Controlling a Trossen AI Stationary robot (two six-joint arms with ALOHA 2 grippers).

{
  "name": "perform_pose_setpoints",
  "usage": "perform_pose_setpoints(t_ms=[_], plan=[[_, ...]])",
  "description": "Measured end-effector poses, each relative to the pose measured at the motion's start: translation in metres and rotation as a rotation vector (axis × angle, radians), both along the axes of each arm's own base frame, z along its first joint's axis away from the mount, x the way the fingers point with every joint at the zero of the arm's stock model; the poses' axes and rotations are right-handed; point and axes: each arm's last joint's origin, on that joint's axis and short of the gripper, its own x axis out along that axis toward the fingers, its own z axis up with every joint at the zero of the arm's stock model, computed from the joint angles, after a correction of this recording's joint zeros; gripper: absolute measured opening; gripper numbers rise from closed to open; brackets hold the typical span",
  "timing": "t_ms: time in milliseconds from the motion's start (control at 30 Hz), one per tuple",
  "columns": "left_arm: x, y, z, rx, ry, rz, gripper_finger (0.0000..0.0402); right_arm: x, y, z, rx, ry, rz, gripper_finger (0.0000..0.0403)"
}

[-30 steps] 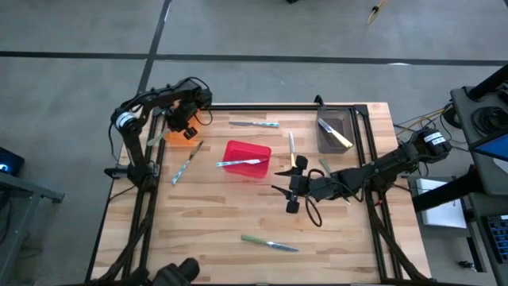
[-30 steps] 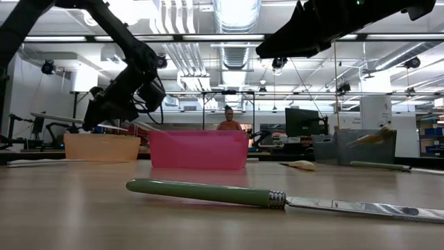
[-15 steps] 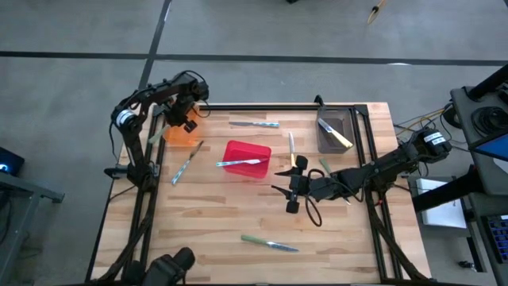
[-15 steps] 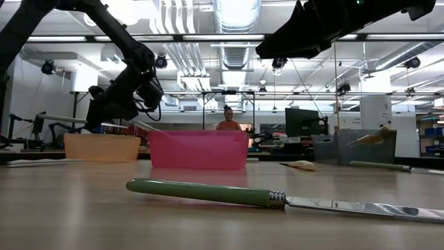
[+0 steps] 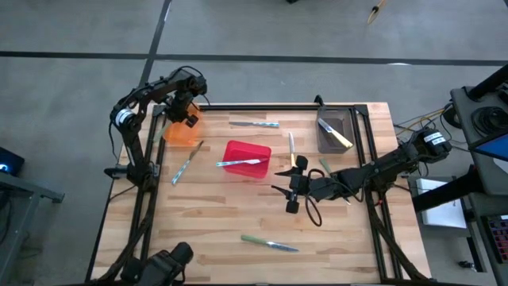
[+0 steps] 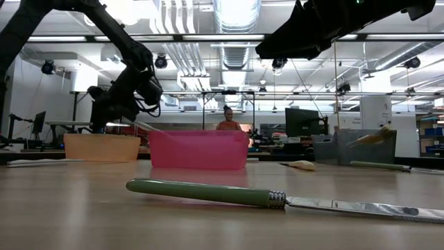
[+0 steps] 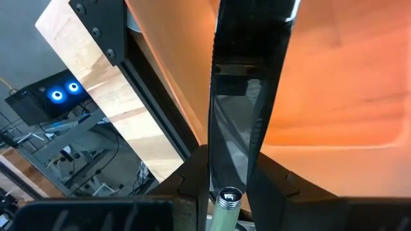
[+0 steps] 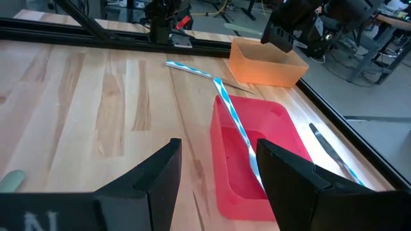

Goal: Sort silverware by color (type)
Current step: Put the middle green table knife into the orange bin, then put the yellow table knife into the black bin

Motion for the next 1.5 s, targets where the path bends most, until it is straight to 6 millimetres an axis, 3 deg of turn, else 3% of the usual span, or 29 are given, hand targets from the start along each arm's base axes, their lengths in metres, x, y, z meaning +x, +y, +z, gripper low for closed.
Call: perform_pose_setpoints(t_ms=[1067, 1300, 1500], plan=[[0.009, -0.007, 0.005, 0.016, -0.017, -0.049, 0.0088, 0.000, 0.000, 0.001, 0.016, -0.010, -0.005, 0.0192], [0.043, -0.041, 0.035, 0.158, -0.127, -0.200, 0.0088, 0.000, 0.000, 0.000, 0.051, -0.014, -0.017, 0.0192], [0.077, -0.105, 0.073, 0.344, -0.332, -0.366, 0.0088, -0.001, 0.001, -0.002, 0.150, -0.009, -0.012, 0.0192]])
